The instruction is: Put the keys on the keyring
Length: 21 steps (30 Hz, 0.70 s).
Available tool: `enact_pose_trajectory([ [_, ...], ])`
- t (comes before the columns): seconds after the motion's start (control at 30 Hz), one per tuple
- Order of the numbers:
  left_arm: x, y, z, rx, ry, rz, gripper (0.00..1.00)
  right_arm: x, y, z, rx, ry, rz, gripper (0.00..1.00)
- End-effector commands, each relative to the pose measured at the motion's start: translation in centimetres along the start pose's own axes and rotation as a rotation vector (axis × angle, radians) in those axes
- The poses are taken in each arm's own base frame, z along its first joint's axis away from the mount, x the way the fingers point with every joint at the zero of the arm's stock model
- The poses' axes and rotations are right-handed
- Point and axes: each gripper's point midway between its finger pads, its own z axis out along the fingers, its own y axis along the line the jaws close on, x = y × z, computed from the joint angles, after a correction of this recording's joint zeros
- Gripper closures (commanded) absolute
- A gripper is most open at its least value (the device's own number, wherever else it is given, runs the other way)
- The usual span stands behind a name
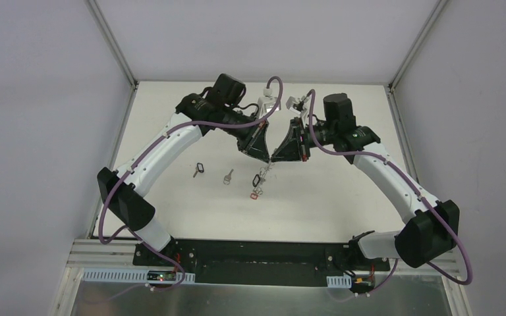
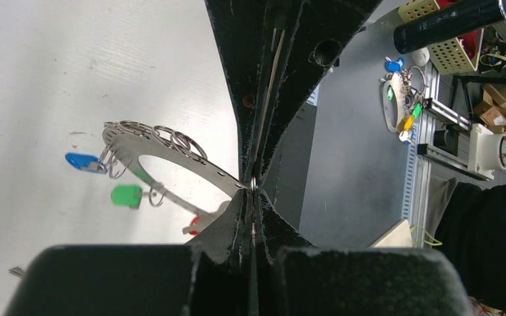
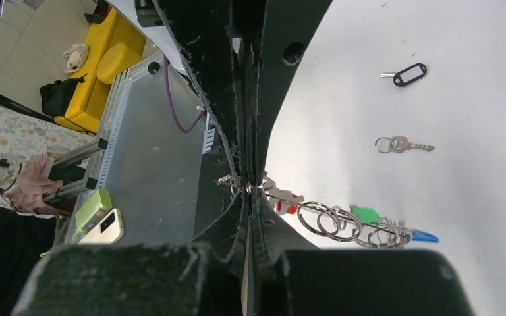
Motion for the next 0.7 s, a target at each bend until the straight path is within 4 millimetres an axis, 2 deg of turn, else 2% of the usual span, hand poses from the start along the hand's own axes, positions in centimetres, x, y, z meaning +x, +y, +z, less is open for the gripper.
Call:
enact_pose_trajectory([
  [0.0,-0.9,-1.4,-0.2,0.049,-0.042,0.046,1.00,-1.9,-0.1,-0.1,0.023,-0.048,-0.027,1.00],
  [0.07,-1.1,-1.4,-0.6,0.051,-0.059,0.049,0.99,-2.6,0.0,-0.3,0.019,-0.065,-0.009,1.00],
  [0.2,-2.2,-1.2,-2.0,0.056,-0.156,0.058,0.78,-4.3,0.0,-0.6,0.011,-0.116,0.049,1.00],
  [0.3,-3.1,-0.7,-2.7,0.045,-0.232,0.055,0.68,-5.8,-0.3,-0.9,0.005,-0.178,0.131,1.00],
  [0.43,-3.8,-0.5,-2.7,0.055,-0.263,0.032,0.64,-7.1,-1.5,-1.6,0.002,-0.272,0.215,1.00],
  [0.67,-4.4,0.1,-2.3,0.081,-0.287,-0.016,0.64,-6.8,-2.8,-2.5,0.033,-0.341,0.230,1.00],
])
